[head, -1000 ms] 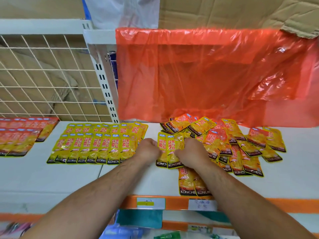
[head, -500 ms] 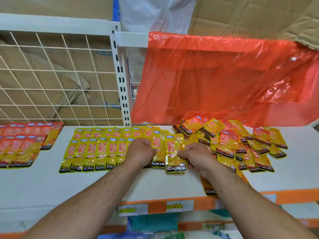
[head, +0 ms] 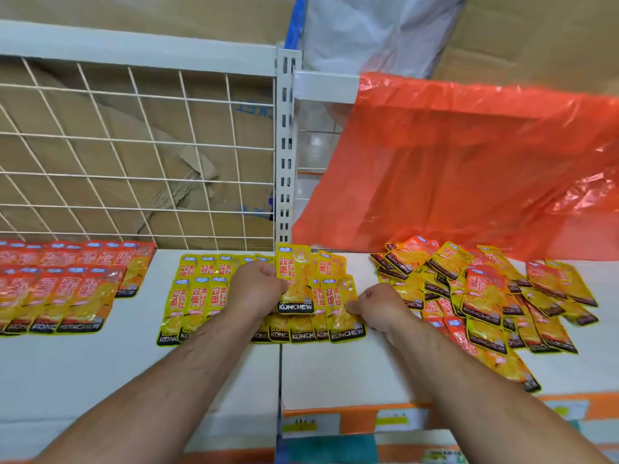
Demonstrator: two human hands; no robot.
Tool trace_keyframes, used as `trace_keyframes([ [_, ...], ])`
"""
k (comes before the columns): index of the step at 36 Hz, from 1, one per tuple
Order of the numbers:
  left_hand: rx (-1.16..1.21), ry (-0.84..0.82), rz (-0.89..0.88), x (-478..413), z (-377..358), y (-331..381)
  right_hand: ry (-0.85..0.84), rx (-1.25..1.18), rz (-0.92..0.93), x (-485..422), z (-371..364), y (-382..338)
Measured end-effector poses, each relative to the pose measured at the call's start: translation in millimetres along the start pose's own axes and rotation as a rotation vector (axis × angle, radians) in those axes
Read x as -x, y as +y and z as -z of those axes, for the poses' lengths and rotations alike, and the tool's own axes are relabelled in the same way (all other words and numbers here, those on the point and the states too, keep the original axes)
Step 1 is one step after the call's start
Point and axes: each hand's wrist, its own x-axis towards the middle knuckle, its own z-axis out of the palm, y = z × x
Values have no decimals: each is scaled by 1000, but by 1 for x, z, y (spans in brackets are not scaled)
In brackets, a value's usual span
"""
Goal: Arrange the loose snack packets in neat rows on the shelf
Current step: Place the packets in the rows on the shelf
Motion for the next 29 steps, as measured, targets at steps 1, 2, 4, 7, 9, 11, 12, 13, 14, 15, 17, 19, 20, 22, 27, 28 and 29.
trace_keyframes([
  [1,-3,-2,-4,-1,1,-1,15,18,-5,-1,-2,0],
  [2,-1,-7,-4,-2,2,-2,30,41,-11,-1,-4,-1],
  [4,9,-15,10,-3,3,-4,61,89,-11,0,-6,-3],
  [7,10,-23,16,-2,5,-5,106,160,5,1,-9,-6],
  [9,7,-26,14,-1,7,-5,129,198,20,1,-10,-6],
  [11,-2,-27,14,1,8,-6,143,232,37,1,-11,-6],
  [12,-6,-30,16,3,8,-6,150,248,44,2,-11,-6],
  [13,-13,-28,17,4,8,-6,155,257,49,2,-10,-5],
  [14,-21,-26,18,7,8,-6,158,258,52,2,-10,-4],
  [15,-33,-25,19,9,8,-6,160,255,55,2,-10,-3],
  [17,-40,-19,28,14,7,-6,161,258,65,1,-10,-1],
  [19,-24,-4,33,21,6,-4,165,263,78,1,-9,1],
  [20,-13,6,34,24,5,-4,170,263,84,2,-9,2],
  [22,-3,27,37,31,3,-3,185,267,99,4,-7,3],
  [27,-3,62,34,51,1,-1,215,235,144,11,-3,5],
  [28,9,69,39,55,0,-1,224,213,159,13,-3,6],
  [29,16,77,39,59,-1,0,230,191,167,15,-2,7],
])
